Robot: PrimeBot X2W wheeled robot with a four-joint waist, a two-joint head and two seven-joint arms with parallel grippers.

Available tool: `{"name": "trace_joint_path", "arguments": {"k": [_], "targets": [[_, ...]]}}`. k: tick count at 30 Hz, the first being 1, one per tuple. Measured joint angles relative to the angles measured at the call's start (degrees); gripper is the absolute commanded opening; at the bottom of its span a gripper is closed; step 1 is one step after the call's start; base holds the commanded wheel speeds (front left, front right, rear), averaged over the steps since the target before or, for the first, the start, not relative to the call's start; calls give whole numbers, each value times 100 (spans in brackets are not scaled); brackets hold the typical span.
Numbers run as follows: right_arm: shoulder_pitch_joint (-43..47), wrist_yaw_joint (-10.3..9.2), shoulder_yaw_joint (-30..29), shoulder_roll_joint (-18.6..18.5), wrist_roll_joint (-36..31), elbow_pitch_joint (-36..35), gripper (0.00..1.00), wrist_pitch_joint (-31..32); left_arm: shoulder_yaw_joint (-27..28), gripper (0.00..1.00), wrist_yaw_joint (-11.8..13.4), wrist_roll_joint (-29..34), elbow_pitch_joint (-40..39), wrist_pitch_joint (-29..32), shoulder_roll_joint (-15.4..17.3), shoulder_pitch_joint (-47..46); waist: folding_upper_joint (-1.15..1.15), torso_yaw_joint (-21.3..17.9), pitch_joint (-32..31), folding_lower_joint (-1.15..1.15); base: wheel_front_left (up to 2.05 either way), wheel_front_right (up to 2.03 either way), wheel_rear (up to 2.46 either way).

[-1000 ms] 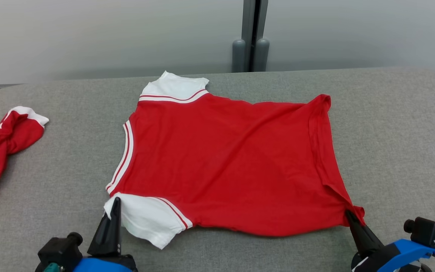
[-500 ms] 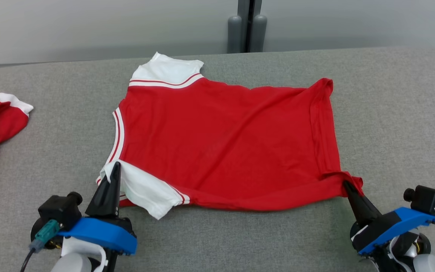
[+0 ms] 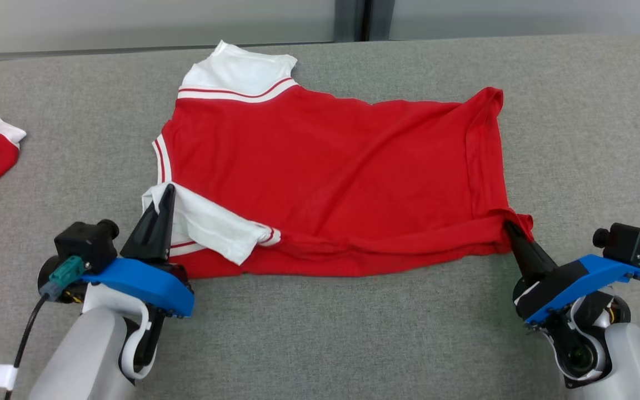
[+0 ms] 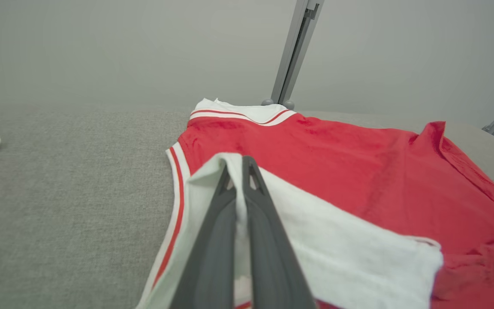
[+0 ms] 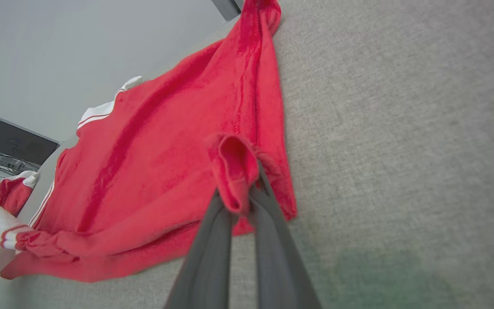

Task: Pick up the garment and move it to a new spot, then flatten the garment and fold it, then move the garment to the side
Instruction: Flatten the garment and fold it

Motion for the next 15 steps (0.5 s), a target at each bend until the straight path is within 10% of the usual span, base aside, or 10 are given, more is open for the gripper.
{"name": "trace_joint_path", "arguments": {"k": [4,6,7,8,15], "targets": [[-186,0,-14,-15,-23,178,0,-68,-15,0,-52,-2,316,-62,1,-287,0,3,79,0,0,0,0],[-229,0,2,-23,-45,232,100,-127,-47,16,-56,1,478,-79,-14,-379,0,4,99,0,0,0,0],[-235,0,12,-30,-53,254,100,-157,-48,75,-58,11,528,-120,-31,-425,0,6,107,0,0,0,0],[-239,0,30,-37,-67,263,100,-216,-43,100,-58,11,577,-165,-58,-470,0,7,109,0,0,0,0],[-122,0,138,-268,-214,136,100,-547,21,100,-51,60,808,-361,-132,-467,0,54,-81,-1,0,0,0]]}}
